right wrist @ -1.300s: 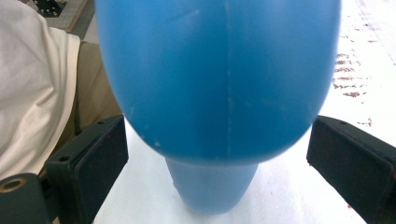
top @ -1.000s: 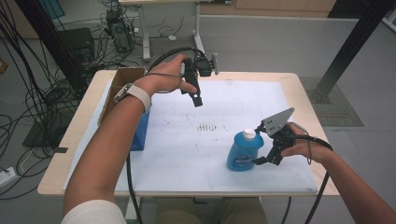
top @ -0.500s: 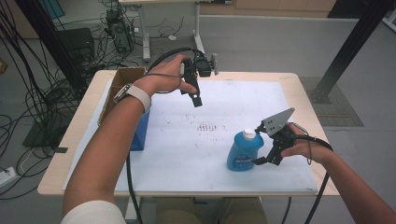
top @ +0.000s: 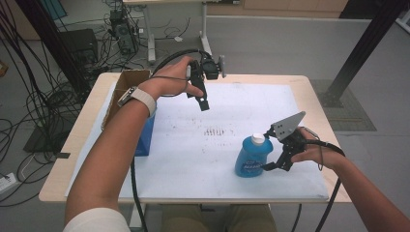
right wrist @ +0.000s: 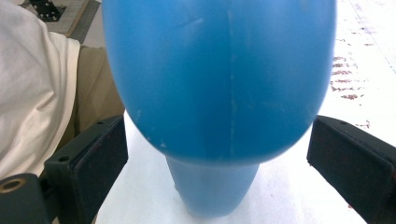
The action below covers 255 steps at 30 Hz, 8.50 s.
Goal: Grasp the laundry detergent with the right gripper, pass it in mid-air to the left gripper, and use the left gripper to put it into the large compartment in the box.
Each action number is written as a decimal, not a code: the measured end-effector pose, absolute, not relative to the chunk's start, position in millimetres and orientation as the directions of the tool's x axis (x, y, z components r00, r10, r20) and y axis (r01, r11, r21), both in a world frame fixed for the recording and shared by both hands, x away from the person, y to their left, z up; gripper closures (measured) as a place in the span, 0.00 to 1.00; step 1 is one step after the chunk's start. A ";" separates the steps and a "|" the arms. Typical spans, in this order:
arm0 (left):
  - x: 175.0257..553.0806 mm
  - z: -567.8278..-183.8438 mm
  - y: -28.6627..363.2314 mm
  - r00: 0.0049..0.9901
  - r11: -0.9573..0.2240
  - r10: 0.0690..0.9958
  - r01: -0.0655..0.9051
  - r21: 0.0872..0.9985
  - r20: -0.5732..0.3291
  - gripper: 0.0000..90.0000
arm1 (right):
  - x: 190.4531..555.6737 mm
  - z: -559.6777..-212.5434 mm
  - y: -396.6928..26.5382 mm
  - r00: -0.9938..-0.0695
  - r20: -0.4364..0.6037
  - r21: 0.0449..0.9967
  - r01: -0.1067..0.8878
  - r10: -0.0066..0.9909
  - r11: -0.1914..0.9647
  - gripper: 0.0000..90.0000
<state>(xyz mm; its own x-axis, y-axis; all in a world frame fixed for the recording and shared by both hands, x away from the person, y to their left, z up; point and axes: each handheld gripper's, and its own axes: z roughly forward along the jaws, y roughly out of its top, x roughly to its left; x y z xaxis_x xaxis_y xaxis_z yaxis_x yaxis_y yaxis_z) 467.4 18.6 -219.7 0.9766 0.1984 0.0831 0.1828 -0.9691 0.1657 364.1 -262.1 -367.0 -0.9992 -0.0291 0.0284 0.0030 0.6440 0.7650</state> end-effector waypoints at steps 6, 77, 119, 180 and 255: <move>467.6 -219.7 18.1 0.977 -0.970 0.197 0.182 0.163 0.083 0.11 | 364.3 -366.7 -262.4 -0.999 0.028 0.768 0.004 -0.027 0.640 0.06; 467.6 -221.5 19.5 0.976 -0.968 0.202 0.187 0.168 0.082 0.12 | 365.2 -365.9 -262.7 -0.999 0.027 0.779 0.010 -0.018 0.627 0.06; 468.1 -223.1 20.3 0.975 -0.967 0.206 0.190 0.171 0.083 0.12 | 364.2 -368.4 -260.8 -1.000 0.022 0.796 0.007 -0.017 0.606 0.06; 468.4 -225.1 20.0 0.975 -0.968 0.207 0.191 0.164 0.085 0.12 | 361.9 -385.8 -255.0 -0.999 0.031 0.850 0.011 -0.029 0.527 0.20; 468.8 -228.8 21.6 0.973 -0.966 0.214 0.199 0.167 0.079 0.12 | 360.9 -394.7 -251.3 -0.998 0.029 0.863 -0.001 -0.051 0.505 0.33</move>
